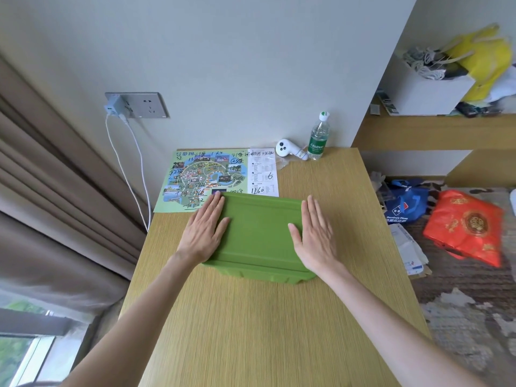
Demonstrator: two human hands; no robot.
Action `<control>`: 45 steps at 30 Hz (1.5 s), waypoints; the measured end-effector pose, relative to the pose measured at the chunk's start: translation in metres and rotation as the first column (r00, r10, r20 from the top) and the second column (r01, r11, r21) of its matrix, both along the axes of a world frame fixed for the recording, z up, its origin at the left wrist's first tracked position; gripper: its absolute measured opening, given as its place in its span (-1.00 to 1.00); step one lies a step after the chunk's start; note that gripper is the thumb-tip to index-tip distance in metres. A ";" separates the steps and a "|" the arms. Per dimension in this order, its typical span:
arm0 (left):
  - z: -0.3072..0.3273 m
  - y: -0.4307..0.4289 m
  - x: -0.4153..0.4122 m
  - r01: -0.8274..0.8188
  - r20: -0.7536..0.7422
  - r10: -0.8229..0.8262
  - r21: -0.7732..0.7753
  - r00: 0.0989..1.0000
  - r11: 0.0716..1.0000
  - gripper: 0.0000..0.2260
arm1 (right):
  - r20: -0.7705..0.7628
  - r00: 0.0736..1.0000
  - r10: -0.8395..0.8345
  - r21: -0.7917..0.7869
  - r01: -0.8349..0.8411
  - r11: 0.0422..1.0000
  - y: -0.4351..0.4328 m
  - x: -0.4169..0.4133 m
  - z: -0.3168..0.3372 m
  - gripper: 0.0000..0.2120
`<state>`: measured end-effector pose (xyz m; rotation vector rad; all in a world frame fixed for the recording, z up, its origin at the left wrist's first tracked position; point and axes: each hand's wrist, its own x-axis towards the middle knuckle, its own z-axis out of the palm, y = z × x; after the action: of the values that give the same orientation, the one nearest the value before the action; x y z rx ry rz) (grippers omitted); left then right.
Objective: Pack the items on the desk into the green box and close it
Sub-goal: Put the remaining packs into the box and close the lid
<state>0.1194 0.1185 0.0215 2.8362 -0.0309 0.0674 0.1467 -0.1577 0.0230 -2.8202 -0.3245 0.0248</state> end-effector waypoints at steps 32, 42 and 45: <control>-0.011 0.016 -0.025 -0.499 -0.408 0.288 -0.716 0.866 0.488 -0.29 | -0.506 0.849 -0.152 0.652 0.493 0.576 -0.031 -0.037 -0.014 -0.56; -0.009 0.017 -0.012 -0.507 -0.398 0.319 -0.732 0.860 0.455 -0.59 | -0.461 0.858 -0.225 0.654 0.500 0.568 -0.023 -0.035 -0.007 -0.57; 0.000 0.023 0.000 -0.503 -0.383 0.337 -0.747 0.860 0.435 -0.60 | -0.449 0.862 -0.236 0.652 0.496 0.573 -0.016 -0.025 -0.003 -0.61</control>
<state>0.1195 0.1420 0.0217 1.7854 0.6102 -0.0571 0.1217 -0.1737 0.0205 -1.9307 0.3019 0.1998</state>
